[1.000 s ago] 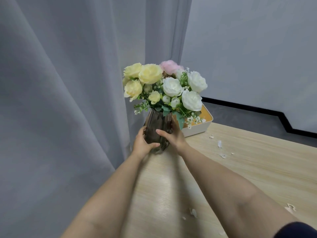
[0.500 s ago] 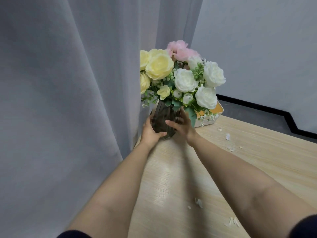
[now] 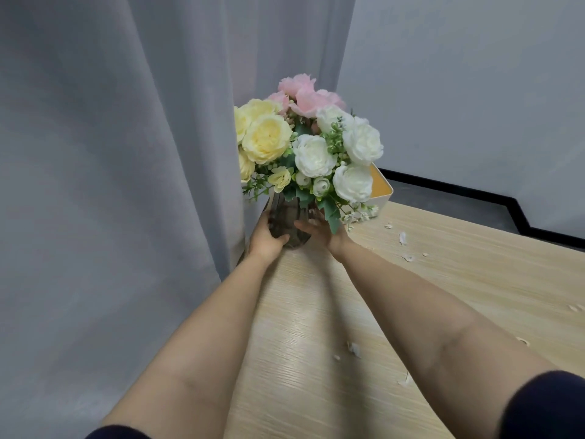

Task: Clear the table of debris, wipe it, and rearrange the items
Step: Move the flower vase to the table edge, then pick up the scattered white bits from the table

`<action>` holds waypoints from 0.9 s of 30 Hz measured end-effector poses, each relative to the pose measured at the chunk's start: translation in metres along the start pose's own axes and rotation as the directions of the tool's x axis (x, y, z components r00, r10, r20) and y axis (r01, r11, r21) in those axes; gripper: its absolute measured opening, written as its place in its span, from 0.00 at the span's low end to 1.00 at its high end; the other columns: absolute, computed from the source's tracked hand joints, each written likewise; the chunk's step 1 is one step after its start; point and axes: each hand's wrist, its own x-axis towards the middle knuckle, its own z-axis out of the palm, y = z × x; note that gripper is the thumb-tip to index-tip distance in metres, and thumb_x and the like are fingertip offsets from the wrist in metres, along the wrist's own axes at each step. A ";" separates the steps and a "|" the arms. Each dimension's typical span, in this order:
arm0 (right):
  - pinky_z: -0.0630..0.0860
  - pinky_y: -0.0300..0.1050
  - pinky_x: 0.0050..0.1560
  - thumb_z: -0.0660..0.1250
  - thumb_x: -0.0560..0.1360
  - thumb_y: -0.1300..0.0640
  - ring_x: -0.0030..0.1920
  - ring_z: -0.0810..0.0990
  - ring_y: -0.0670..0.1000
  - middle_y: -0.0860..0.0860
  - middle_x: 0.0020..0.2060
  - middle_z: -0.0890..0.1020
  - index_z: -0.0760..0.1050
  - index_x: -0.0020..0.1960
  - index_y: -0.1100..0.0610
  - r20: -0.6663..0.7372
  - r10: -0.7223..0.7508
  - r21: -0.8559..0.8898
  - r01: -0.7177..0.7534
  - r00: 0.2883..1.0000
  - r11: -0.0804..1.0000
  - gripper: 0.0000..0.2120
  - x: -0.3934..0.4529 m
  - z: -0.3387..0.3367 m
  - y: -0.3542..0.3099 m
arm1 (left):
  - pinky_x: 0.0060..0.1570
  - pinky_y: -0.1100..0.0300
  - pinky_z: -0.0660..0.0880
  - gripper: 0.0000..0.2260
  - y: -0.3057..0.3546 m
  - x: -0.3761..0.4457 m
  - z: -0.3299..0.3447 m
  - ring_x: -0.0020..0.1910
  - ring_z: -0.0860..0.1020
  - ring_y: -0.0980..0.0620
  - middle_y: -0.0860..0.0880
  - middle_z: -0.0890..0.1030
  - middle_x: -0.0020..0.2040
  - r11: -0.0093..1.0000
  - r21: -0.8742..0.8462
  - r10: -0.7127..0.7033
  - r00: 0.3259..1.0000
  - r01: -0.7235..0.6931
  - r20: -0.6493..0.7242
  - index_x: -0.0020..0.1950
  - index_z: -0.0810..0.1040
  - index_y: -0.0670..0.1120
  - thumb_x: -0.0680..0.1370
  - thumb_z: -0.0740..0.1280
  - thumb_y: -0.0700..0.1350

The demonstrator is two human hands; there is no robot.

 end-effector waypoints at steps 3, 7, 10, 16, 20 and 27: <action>0.67 0.37 0.58 0.73 0.71 0.60 0.60 0.71 0.50 0.51 0.57 0.74 0.68 0.66 0.61 -0.001 -0.007 -0.096 0.007 1.000 0.995 0.26 -0.011 -0.013 0.001 | 0.65 0.54 0.68 0.26 0.006 -0.013 0.004 0.65 0.72 0.45 0.45 0.74 0.66 0.999 -0.007 -0.038 0.999 0.038 -0.007 0.71 0.64 0.44 0.74 0.68 0.36; 0.71 0.41 0.53 0.69 0.73 0.60 0.58 0.76 0.54 0.54 0.56 0.79 0.73 0.62 0.59 -0.102 0.119 -0.125 -0.132 0.988 0.983 0.18 -0.030 -0.031 0.001 | 0.63 0.47 0.71 0.26 0.014 -0.029 0.014 0.62 0.74 0.42 0.44 0.74 0.65 0.981 -0.089 -0.171 0.985 0.171 0.004 0.72 0.64 0.45 0.75 0.67 0.38; 0.73 0.44 0.56 0.68 0.74 0.58 0.57 0.76 0.52 0.51 0.57 0.78 0.73 0.64 0.54 -0.134 0.132 -0.114 -0.148 0.982 0.982 0.18 -0.046 -0.051 0.004 | 0.57 0.52 0.73 0.24 0.023 -0.043 0.030 0.56 0.77 0.43 0.40 0.76 0.61 0.941 -0.170 -0.291 0.956 0.293 0.036 0.71 0.64 0.41 0.76 0.64 0.36; 0.72 0.44 0.59 0.71 0.72 0.54 0.59 0.76 0.53 0.51 0.64 0.74 0.68 0.69 0.54 -0.158 0.180 -0.085 -0.195 0.971 0.977 0.27 -0.080 -0.111 0.010 | 0.34 0.61 0.66 0.16 0.053 -0.080 0.076 0.39 0.76 0.53 0.48 0.78 0.49 0.904 -0.120 -0.373 0.893 0.411 0.252 0.67 0.68 0.45 0.79 0.61 0.42; 0.72 0.41 0.57 0.70 0.73 0.54 0.56 0.78 0.51 0.51 0.61 0.77 0.72 0.65 0.55 -0.198 0.156 -0.119 -0.182 0.968 0.976 0.22 -0.103 -0.154 0.018 | 0.36 0.61 0.65 0.13 0.075 -0.108 0.113 0.49 0.77 0.51 0.50 0.78 0.52 0.896 -0.153 -0.352 0.876 0.417 0.330 0.65 0.69 0.47 0.81 0.58 0.45; 0.70 0.39 0.53 0.67 0.75 0.56 0.52 0.78 0.50 0.52 0.57 0.79 0.75 0.62 0.57 -0.205 0.097 -0.307 -0.158 0.974 0.938 0.16 -0.135 -0.222 0.046 | 0.41 0.59 0.72 0.12 0.099 -0.142 0.171 0.52 0.78 0.49 0.48 0.79 0.54 0.879 -0.224 -0.329 0.876 0.420 0.353 0.64 0.71 0.46 0.81 0.57 0.45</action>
